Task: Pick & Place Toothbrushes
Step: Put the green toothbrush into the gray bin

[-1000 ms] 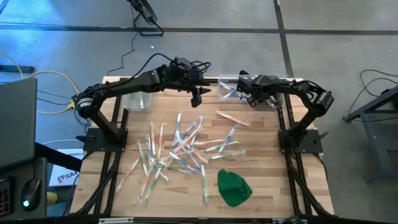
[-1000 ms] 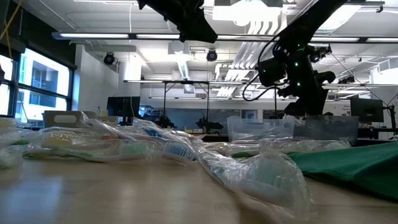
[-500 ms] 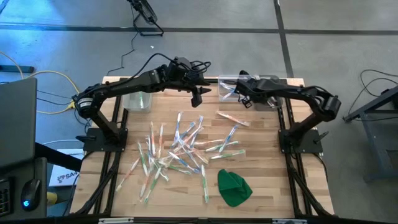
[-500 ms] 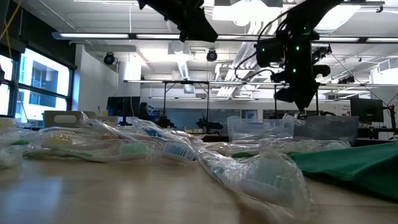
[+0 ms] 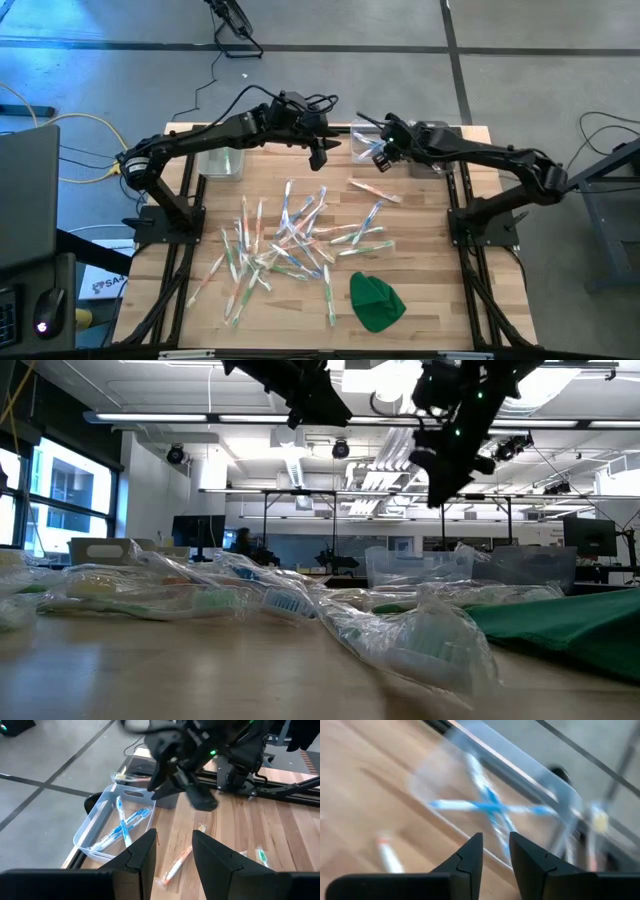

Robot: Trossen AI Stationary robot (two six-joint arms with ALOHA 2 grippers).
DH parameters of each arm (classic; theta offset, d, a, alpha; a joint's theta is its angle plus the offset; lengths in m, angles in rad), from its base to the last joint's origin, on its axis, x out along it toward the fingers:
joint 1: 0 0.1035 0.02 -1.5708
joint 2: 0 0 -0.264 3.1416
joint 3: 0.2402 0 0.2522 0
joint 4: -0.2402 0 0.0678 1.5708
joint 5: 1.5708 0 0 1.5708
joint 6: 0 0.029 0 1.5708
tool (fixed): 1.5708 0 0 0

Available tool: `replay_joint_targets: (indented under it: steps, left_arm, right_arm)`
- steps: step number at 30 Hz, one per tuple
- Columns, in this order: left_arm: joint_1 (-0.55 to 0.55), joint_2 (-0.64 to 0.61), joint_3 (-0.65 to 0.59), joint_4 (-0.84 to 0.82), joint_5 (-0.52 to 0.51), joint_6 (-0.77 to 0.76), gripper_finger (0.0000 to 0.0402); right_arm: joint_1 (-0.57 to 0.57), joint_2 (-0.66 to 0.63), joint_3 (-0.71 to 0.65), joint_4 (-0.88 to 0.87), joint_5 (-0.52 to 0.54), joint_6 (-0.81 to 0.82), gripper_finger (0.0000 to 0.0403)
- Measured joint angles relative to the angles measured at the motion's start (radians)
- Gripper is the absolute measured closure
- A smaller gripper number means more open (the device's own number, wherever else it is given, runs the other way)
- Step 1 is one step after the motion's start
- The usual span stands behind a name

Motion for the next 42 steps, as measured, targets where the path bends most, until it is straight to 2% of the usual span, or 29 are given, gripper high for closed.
replay_joint_targets:
  steps: [10,17,21,33,36,42]
  left_arm:
    - [0.0,0.0,0.0,-0.008,-0.009,-0.077,0.0279]
    - [0.0,0.0,0.0,-0.008,-0.012,-0.075,0.0279]
    - [0.0,0.0,0.0,-0.008,-0.012,-0.074,0.0279]
    - [0.0,-0.035,0.0,-0.082,-0.024,-0.044,0.0285]
    - [-0.011,-0.051,-0.003,-0.092,-0.038,-0.024,0.0305]
    - [-0.042,-0.129,-0.107,-0.08,-0.051,0.001,0.0367]
  right_arm:
    - [0.06,-0.14,0.0,0.097,-0.245,-0.18,0.0334]
    - [0.058,-0.19,0.0,0.128,-0.53,-0.343,0.0337]
    - [0.059,-0.194,0.0,0.128,-0.639,-0.408,0.0337]
    - [0.058,-0.193,0.0,0.104,-0.654,-0.418,0.0337]
    - [0.058,-0.193,0.0,0.092,-0.655,-0.418,0.0337]
    - [0.058,-0.193,0.0,0.073,-0.656,-0.417,0.0337]
